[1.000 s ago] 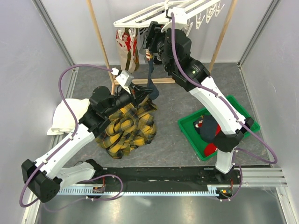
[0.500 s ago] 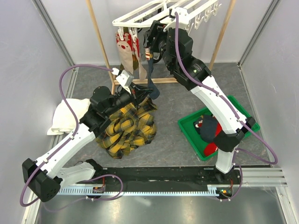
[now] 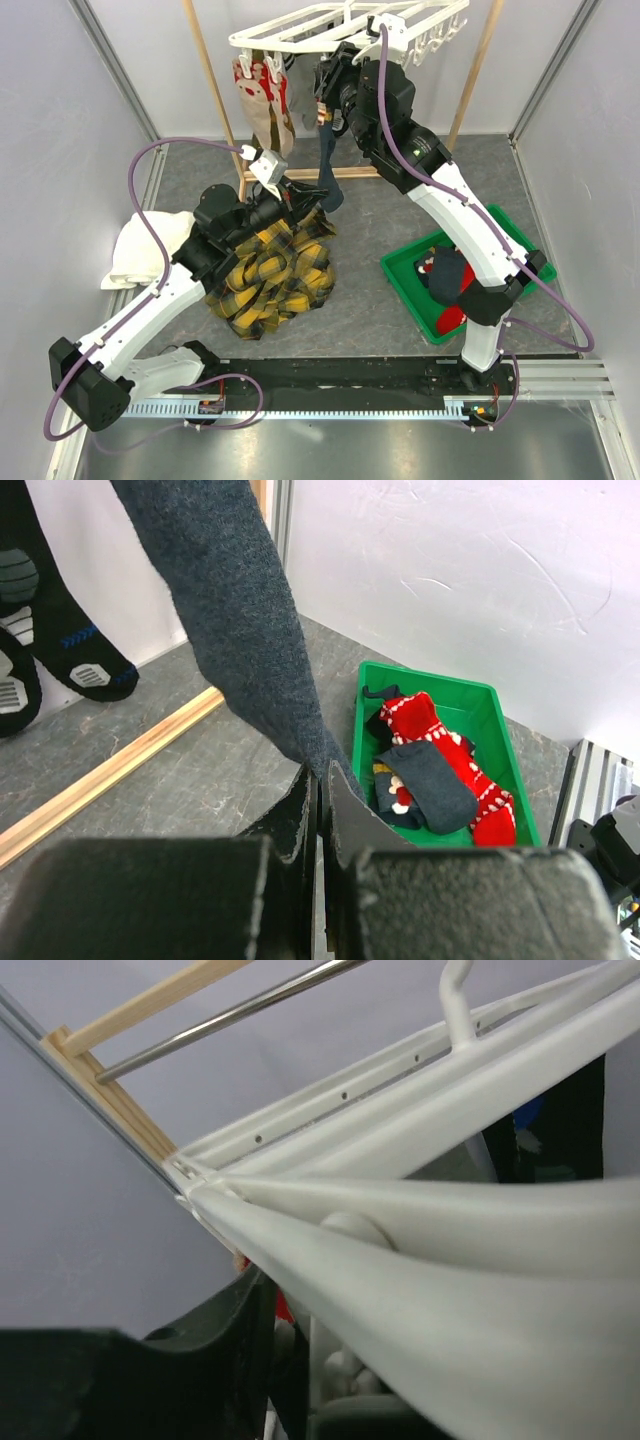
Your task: Remove the socks clipped to the hanger
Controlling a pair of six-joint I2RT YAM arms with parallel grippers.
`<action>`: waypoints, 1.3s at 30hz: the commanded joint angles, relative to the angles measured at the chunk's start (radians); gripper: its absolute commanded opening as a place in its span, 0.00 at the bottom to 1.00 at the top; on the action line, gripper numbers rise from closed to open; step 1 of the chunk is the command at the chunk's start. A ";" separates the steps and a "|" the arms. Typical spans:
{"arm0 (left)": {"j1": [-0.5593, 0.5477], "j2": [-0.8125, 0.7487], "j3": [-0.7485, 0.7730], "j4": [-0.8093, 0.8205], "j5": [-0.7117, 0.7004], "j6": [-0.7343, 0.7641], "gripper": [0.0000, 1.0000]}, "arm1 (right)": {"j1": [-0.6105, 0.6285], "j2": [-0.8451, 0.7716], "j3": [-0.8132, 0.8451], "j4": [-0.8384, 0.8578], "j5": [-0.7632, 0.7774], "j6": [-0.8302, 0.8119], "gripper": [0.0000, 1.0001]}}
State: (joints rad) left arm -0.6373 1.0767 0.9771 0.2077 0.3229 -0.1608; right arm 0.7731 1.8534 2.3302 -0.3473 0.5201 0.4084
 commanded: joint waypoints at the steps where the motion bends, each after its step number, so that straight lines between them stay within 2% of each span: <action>1: -0.004 0.003 0.008 0.048 0.015 0.004 0.02 | -0.009 -0.011 0.001 0.037 0.012 0.017 0.34; 9: -0.004 0.009 0.006 0.050 0.010 0.004 0.02 | -0.008 -0.014 -0.005 0.048 0.011 -0.005 0.00; 15: -0.004 0.009 0.005 0.047 0.007 0.003 0.02 | -0.011 -0.026 -0.023 0.056 0.003 -0.008 0.00; 19: -0.004 0.000 0.005 0.035 0.002 0.003 0.02 | -0.009 -0.069 -0.064 0.076 -0.029 -0.017 0.37; 27: -0.004 -0.034 0.005 -0.002 -0.019 0.006 0.02 | -0.009 -0.220 -0.285 0.133 -0.129 -0.046 0.68; 28: -0.004 -0.038 0.003 -0.008 -0.022 0.007 0.02 | -0.009 -0.270 -0.317 0.131 -0.137 -0.062 0.76; 30: -0.004 -0.053 0.002 -0.017 -0.021 0.007 0.02 | -0.011 -0.325 -0.428 0.134 -0.163 -0.077 0.84; 33: -0.004 -0.075 0.002 -0.040 -0.013 0.006 0.02 | -0.009 -0.448 -0.577 0.133 -0.190 -0.112 0.91; 36: -0.004 -0.096 -0.008 -0.045 0.005 -0.020 0.02 | -0.009 -0.588 -0.727 0.108 -0.252 -0.154 0.92; 39: -0.009 -0.115 -0.012 -0.039 0.051 -0.058 0.02 | -0.009 -0.736 -0.856 0.082 -0.249 -0.158 0.92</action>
State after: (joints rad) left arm -0.6373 1.0000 0.9745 0.1543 0.3222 -0.1661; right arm 0.7673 1.2797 1.5837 -0.2523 0.3157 0.2939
